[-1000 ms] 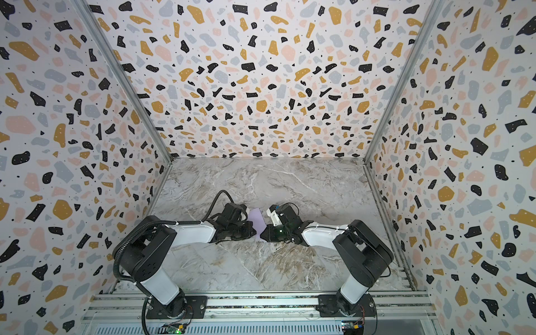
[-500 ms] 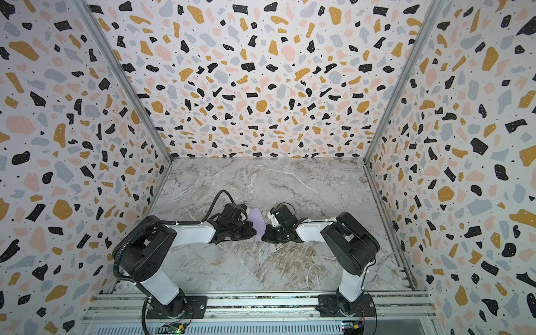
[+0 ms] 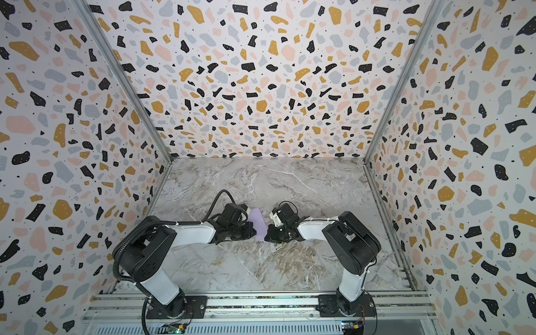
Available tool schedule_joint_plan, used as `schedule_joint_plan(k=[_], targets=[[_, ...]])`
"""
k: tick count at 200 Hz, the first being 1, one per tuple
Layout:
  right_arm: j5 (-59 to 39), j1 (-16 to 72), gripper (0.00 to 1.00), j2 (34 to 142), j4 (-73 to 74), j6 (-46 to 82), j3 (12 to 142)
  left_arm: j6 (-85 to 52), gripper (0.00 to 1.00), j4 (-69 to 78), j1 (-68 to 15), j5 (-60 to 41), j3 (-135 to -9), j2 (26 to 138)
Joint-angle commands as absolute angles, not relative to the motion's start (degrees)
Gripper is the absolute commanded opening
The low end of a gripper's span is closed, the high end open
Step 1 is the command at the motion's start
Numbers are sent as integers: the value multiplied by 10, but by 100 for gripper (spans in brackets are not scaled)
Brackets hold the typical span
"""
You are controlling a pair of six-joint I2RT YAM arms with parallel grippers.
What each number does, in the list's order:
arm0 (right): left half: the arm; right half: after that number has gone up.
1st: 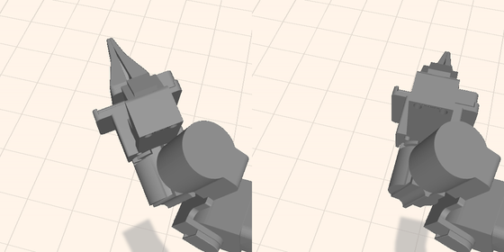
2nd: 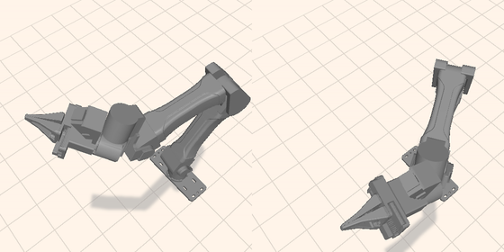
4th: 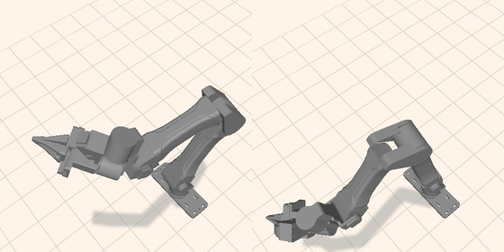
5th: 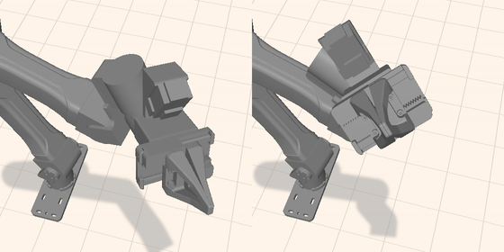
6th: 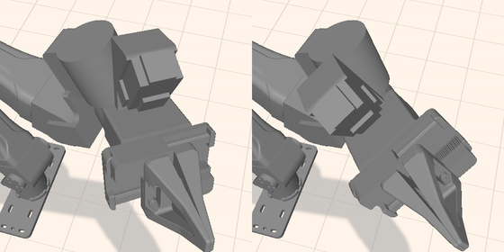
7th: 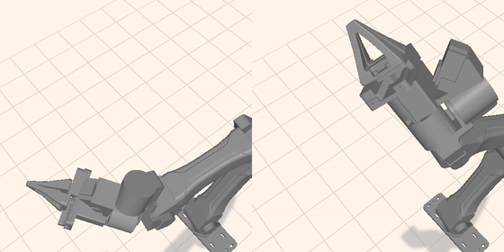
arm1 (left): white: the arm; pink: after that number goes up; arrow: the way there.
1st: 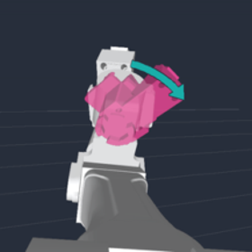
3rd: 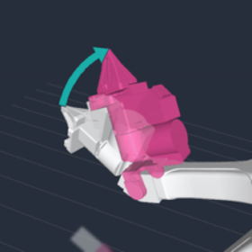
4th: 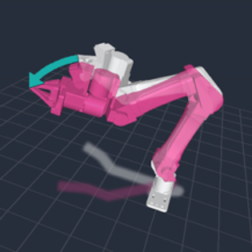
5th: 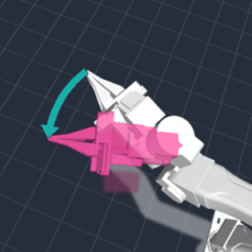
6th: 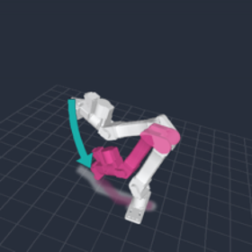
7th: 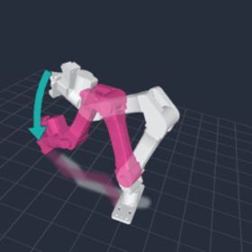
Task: Fold a paper plane with a square sheet of paper (pick it up from the middle)
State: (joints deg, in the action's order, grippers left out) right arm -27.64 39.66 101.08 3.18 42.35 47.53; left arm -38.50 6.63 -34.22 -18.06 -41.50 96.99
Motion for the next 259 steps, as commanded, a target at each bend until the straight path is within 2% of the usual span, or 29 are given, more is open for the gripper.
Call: schedule_joint_plan(k=[1,128,172,259], targets=[[-260,390,7,999,-44,396,464,-372,0,-21,-341,-110,-390,1002],[-246,349,7,938,-110,341,394,-368,0,-28,-341,-109,-394,992],[-340,359,10,887,-22,293,414,-366,0,-27,-341,-113,-399,991],[-334,363,10,976,-4,332,461,-356,0,-41,-342,-115,-412,990]])
